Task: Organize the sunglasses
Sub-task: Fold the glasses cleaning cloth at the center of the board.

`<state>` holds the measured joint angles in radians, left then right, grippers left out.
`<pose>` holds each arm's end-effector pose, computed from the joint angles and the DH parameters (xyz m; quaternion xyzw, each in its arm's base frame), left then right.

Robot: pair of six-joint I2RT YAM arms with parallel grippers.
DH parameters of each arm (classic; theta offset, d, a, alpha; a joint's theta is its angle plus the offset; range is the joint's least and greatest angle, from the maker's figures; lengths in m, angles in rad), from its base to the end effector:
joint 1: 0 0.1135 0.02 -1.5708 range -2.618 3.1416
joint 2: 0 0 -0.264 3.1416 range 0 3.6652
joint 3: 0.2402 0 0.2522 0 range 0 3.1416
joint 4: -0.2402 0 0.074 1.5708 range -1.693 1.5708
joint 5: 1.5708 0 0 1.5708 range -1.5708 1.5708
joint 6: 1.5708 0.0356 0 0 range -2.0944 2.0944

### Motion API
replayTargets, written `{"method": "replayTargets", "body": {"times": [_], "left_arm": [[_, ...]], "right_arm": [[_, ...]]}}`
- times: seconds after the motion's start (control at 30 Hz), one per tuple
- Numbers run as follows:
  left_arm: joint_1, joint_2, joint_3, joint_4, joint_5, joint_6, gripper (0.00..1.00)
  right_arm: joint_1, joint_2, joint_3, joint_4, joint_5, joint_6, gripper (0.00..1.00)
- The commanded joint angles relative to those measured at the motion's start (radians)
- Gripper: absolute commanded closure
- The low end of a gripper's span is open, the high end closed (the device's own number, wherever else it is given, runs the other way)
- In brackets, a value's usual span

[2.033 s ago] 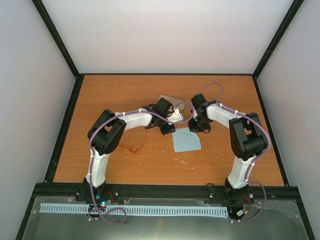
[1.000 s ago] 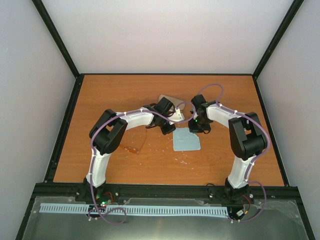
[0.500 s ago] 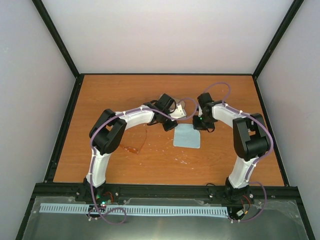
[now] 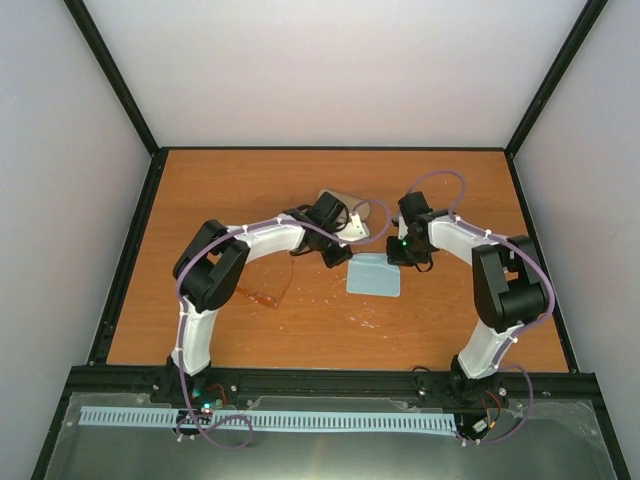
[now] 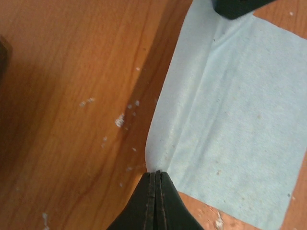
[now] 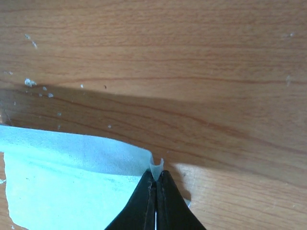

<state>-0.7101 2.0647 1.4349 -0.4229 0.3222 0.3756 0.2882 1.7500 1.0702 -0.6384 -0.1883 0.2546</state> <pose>0.3201 -0.2901 0.1565 0.5281 0.7957 -0.1950 0.2235 0.3073 0.0981 0.1604 -0.0284 0.9873 0.1235 0.0958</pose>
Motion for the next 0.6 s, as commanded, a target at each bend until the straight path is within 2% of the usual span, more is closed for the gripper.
{"method": "replayTargets", "body": {"times": [0.0, 0.57], "left_arm": [[-0.015, -0.072, -0.041, 0.023, 0.029, -0.02, 1.0], [-0.052, -0.11, -0.095, 0.018, 0.072, -0.03, 1.0]], "right_arm": [[-0.004, -0.051, -0.032, 0.024, -0.013, 0.003, 0.97], [-0.002, -0.138, -0.149, 0.048, -0.035, 0.009, 0.97]]}}
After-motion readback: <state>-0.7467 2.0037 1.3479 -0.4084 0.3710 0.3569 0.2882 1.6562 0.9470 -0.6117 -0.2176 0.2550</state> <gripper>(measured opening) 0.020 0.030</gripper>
